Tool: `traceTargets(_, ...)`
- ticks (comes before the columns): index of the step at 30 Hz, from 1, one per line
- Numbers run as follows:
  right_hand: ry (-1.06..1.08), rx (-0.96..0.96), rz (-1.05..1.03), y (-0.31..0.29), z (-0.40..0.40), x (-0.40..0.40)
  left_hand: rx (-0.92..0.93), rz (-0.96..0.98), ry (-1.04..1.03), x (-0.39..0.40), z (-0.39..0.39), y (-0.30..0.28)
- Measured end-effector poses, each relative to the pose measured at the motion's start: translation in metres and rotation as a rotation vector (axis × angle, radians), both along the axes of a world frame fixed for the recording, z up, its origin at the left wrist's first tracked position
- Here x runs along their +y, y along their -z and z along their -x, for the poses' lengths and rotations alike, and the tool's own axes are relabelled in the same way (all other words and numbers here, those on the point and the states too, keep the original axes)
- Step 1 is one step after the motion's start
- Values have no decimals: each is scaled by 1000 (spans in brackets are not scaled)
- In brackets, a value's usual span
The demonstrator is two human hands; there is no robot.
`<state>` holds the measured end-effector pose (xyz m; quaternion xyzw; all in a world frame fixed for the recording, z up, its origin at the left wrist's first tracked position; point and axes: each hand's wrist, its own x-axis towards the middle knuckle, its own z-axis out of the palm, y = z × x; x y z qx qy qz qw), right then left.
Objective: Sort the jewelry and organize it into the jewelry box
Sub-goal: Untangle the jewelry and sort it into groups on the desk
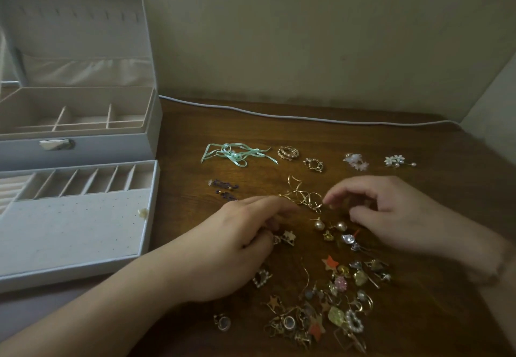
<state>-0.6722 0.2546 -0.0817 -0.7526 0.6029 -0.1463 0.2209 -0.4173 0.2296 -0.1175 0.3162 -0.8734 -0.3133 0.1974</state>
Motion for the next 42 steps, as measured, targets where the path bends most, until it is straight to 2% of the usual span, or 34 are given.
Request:
traceTargets(3,-45,11,23,9,-10,7,-9,-30,20,0,1,-1)
traceTargets(6,-119,121,84,14,-20,14,-27,-16,24,2,1,-3)
traceTargets(13,-264,160,17,8,-26,36,-54,6,73,1,-1,-5)
traceTargets(16,-236,89,26,5,-20,34,-54,20,75,0,0,-3)
traceTargets(22,-92,-308,-47,-6,0,26,-41,1,71,-1,-1,0)
traceTargets(24,41,-367,41,-1,13,15,-34,-1,68,-1,-1,0)
traceTargets(25,140,-363,116,5,21,7,-35,-1,70,-1,-1,0)
traceTargets(27,310,-206,263,18,34,-8,-37,1,73,-1,-1,0)
traceTargets(30,405,-43,294,26,41,-18,-37,1,66,-1,0,0)
traceTargets(37,284,145,258,26,35,-17,-37,0,73,-2,0,2)
traceTargets(40,253,109,378,20,31,-9,-32,-6,66,-2,0,2)
traceTargets(42,142,70,401,11,20,4,-26,-6,66,-2,-1,2)
